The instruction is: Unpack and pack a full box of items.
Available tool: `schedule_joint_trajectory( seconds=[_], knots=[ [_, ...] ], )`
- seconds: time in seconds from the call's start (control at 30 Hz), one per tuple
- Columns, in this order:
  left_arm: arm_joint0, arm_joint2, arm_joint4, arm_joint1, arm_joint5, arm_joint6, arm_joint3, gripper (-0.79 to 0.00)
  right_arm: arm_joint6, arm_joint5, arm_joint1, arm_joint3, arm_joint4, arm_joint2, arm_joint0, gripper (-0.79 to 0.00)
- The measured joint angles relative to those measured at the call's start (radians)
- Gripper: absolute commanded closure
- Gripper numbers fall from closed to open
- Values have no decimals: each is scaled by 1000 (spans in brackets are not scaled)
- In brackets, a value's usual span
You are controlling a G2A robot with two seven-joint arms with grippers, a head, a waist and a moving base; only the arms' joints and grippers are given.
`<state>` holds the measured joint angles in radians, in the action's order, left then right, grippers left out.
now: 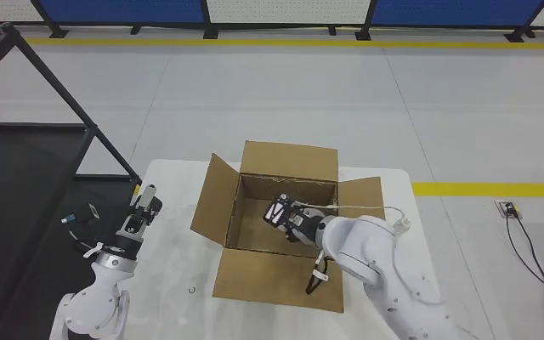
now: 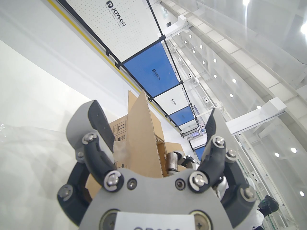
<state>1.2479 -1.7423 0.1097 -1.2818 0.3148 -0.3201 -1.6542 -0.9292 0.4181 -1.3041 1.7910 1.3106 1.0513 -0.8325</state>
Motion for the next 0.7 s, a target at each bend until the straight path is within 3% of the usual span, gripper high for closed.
schedule_joint_trajectory(
  seconds=[0.17,0.4,0.7],
  knots=[
    [0,0,0,0,0,0,0,-785,-35,-61,29,254,76,123,-209,0],
    [0,0,0,0,0,0,0,-785,-31,-171,60,553,145,358,-583,0],
    [0,0,0,0,0,0,0,-785,223,-310,62,559,56,632,-975,0]
  ],
)
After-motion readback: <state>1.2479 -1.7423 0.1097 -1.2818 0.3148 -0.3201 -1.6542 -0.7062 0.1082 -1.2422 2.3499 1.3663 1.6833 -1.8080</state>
